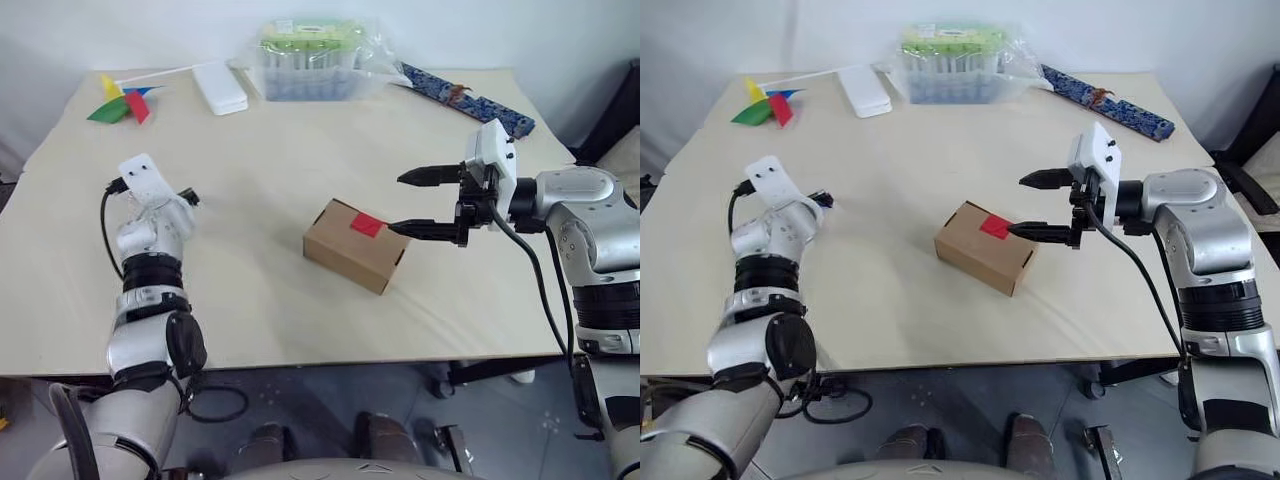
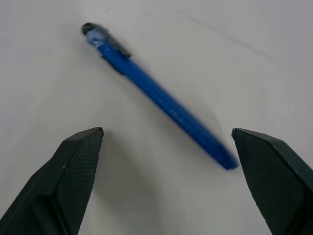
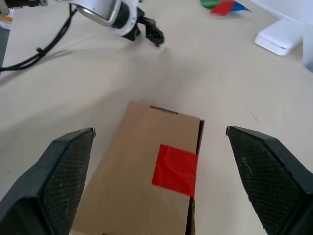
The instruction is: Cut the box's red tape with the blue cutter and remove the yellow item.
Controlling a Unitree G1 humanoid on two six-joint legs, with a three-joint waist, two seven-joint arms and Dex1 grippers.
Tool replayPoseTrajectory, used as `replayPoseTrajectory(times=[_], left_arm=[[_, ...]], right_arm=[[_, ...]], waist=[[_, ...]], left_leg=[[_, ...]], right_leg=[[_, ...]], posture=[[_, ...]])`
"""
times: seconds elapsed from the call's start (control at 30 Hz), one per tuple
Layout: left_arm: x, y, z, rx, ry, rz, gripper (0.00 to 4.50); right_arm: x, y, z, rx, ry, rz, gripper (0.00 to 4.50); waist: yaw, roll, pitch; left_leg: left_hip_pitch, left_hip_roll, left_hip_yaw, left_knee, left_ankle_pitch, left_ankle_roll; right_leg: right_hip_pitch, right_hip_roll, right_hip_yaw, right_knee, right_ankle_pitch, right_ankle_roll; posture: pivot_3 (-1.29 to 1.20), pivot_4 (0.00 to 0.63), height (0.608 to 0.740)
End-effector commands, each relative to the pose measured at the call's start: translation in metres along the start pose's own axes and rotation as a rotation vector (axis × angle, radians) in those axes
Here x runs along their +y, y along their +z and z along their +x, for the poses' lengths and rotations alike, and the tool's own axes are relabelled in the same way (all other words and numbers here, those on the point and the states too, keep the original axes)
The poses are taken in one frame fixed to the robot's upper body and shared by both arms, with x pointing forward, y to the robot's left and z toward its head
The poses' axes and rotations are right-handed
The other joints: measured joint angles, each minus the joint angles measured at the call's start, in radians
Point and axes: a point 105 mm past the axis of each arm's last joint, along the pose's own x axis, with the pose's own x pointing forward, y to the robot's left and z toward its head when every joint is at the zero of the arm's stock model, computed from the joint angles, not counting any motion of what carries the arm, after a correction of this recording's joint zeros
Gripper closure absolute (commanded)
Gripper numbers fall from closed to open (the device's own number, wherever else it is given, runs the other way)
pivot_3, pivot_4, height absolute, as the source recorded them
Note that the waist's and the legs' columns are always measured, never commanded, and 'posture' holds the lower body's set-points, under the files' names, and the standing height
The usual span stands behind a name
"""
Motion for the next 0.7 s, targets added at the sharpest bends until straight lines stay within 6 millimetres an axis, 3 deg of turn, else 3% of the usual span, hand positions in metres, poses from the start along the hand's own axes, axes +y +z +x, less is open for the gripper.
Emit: replayPoseTrajectory(times=[0.03, 0.23, 0.37, 0.7], left_arm=[[-0.015, 0.014, -0.017, -0.021, -0.064, -0.004, 0.02], [-0.044, 0.032, -0.031, -0.064, -0.152, -0.02, 0.02], [-0.061, 0.035, -0.02, -0.081, -0.185, 0.002, 0.02], [-0.052, 0.009, 0.01, -0.06, -0.157, 0.043, 0.02]], right_arm=[[-0.001, 0.012, -0.005, -0.03, -0.013, -0.042, 0.0], [0.0, 0.012, -0.005, -0.03, -0.007, -0.046, 0.0], [0.0, 0.015, -0.004, -0.036, -0.008, -0.049, 0.0], [0.002, 0.015, -0.008, -0.032, -0.018, -0.051, 0.0]], waist=[[0.004, 0.0, 0.0], [0.031, 0.0, 0.0], [0.042, 0.0, 0.0], [0.027, 0.0, 0.0]], left_leg=[[0.0, 0.0, 0.0, 0.001, 0.0, 0.0], [-0.001, 0.0, -0.001, 0.002, 0.0, 0.0], [-0.002, -0.001, 0.003, 0.002, 0.0, 0.0], [-0.002, -0.001, 0.007, 0.0, 0.0, 0.0]], right_leg=[[0.0, 0.0, 0.0, 0.0, 0.0, 0.0], [0.0, 0.0, 0.0, 0.0, 0.0, 0.0], [0.0, 0.0, -0.001, -0.001, 0.0, 0.0], [-0.001, 0.0, -0.002, -0.002, 0.0, 0.0]], posture=[[0.0, 0.15, 0.74], [0.0, 0.15, 0.74], [0.0, 0.15, 0.74], [0.0, 0.15, 0.74]])
